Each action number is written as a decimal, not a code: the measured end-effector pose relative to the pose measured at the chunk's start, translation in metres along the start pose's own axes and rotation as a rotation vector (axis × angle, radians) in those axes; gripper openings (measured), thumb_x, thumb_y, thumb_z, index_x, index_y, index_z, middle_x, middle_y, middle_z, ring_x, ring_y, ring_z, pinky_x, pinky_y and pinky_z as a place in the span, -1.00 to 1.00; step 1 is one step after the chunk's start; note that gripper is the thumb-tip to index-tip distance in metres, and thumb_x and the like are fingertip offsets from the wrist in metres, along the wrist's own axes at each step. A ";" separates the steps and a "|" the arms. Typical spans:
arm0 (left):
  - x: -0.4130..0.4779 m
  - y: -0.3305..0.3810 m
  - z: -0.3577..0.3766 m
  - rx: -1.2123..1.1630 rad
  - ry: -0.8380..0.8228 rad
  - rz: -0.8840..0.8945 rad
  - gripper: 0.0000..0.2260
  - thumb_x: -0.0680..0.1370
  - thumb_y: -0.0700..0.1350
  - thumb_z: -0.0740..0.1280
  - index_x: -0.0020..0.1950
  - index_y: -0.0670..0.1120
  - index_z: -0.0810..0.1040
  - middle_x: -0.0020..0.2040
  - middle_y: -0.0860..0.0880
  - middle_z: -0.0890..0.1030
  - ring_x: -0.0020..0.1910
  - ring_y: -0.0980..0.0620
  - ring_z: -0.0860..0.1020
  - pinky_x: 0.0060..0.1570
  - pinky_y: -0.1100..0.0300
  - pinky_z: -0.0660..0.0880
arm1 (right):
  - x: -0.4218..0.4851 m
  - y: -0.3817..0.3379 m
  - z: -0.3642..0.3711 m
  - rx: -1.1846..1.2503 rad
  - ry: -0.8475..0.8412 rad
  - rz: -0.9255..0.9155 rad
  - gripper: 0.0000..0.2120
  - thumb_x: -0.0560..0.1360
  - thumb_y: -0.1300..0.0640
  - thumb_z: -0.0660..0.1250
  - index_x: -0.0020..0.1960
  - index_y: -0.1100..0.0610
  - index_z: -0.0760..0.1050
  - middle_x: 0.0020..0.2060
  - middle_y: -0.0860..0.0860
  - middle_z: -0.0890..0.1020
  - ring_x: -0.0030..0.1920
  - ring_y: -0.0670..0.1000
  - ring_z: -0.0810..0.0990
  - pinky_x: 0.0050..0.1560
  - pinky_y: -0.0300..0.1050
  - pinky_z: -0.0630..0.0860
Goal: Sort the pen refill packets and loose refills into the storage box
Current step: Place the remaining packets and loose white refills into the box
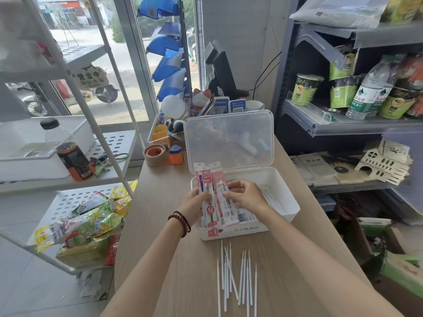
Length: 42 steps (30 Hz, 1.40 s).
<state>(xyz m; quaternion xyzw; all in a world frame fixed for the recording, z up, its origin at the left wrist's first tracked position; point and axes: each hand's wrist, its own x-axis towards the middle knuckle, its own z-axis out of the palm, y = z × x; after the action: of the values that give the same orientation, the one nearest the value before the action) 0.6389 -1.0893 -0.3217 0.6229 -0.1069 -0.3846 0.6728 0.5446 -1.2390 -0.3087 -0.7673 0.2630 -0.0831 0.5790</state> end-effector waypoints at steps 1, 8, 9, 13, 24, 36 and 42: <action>0.000 -0.001 0.000 0.003 0.003 -0.003 -0.84 0.57 -0.30 0.22 0.10 -0.15 0.51 -0.04 -0.14 0.66 -0.16 -0.05 0.66 -0.20 0.11 0.62 | 0.001 0.001 -0.003 0.034 0.011 0.015 -0.71 0.43 0.11 0.50 0.10 0.09 0.52 -0.07 -0.06 0.65 -0.10 -0.14 0.63 -0.31 -0.32 0.51; 0.004 -0.005 0.001 0.005 0.028 -0.017 -0.84 0.58 -0.22 0.26 0.15 -0.13 0.48 -0.03 -0.15 0.68 -0.03 -0.11 0.66 0.05 -0.09 0.57 | 0.009 0.028 -0.027 -0.120 0.100 0.033 -0.75 0.47 0.15 0.46 0.07 0.04 0.45 -0.09 -0.01 0.62 -0.13 -0.08 0.62 -0.11 -0.14 0.59; 0.005 -0.006 0.001 0.011 0.029 -0.008 -0.85 0.57 -0.21 0.26 0.13 -0.12 0.48 -0.03 -0.14 0.68 -0.04 -0.11 0.66 0.06 -0.09 0.56 | 0.010 0.032 -0.028 -0.152 0.095 0.031 -0.75 0.46 0.14 0.47 0.07 0.02 0.46 -0.09 -0.01 0.62 -0.13 -0.09 0.62 -0.08 -0.13 0.58; 0.004 -0.006 0.000 0.011 0.029 0.042 -0.87 0.58 -0.19 0.26 0.11 -0.09 0.50 -0.04 -0.11 0.67 -0.09 -0.06 0.66 -0.01 -0.03 0.60 | 0.012 0.037 -0.023 -0.213 0.084 0.011 -0.75 0.45 0.11 0.48 0.08 0.00 0.51 -0.13 -0.05 0.64 -0.15 -0.13 0.62 -0.17 -0.23 0.54; 0.001 -0.009 -0.001 0.077 0.031 0.091 -0.82 0.55 -0.19 0.30 0.14 -0.13 0.49 0.03 -0.13 0.67 0.00 -0.08 0.65 0.03 -0.03 0.59 | 0.017 0.046 -0.015 -0.529 0.169 0.056 -0.73 0.39 -0.03 0.52 0.02 -0.05 0.52 -0.22 -0.17 0.59 -0.17 -0.11 0.60 -0.16 -0.15 0.54; 0.001 -0.011 0.002 0.158 0.078 0.131 -0.84 0.51 -0.16 0.37 0.07 -0.08 0.51 -0.05 -0.10 0.69 -0.09 -0.07 0.68 -0.02 -0.04 0.60 | 0.001 0.029 -0.013 -0.317 0.137 -0.165 -0.83 0.46 -0.17 0.39 -0.07 -0.11 0.53 -0.18 -0.18 0.62 -0.17 -0.17 0.59 -0.23 -0.36 0.46; 0.000 -0.005 0.001 0.234 0.083 0.165 -0.79 0.47 -0.08 0.41 0.08 -0.03 0.53 -0.04 -0.10 0.69 -0.09 -0.08 0.68 0.01 -0.08 0.59 | -0.009 0.013 -0.001 -0.278 -0.053 -0.235 -0.47 0.21 -0.52 0.34 0.00 -0.19 0.54 -0.17 -0.19 0.67 -0.22 -0.16 0.65 -0.15 -0.15 0.63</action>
<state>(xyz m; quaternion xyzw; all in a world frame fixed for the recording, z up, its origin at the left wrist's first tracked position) 0.6360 -1.0899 -0.3263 0.7015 -0.1738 -0.2866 0.6290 0.5328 -1.2374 -0.3187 -0.8672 0.1652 -0.0929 0.4605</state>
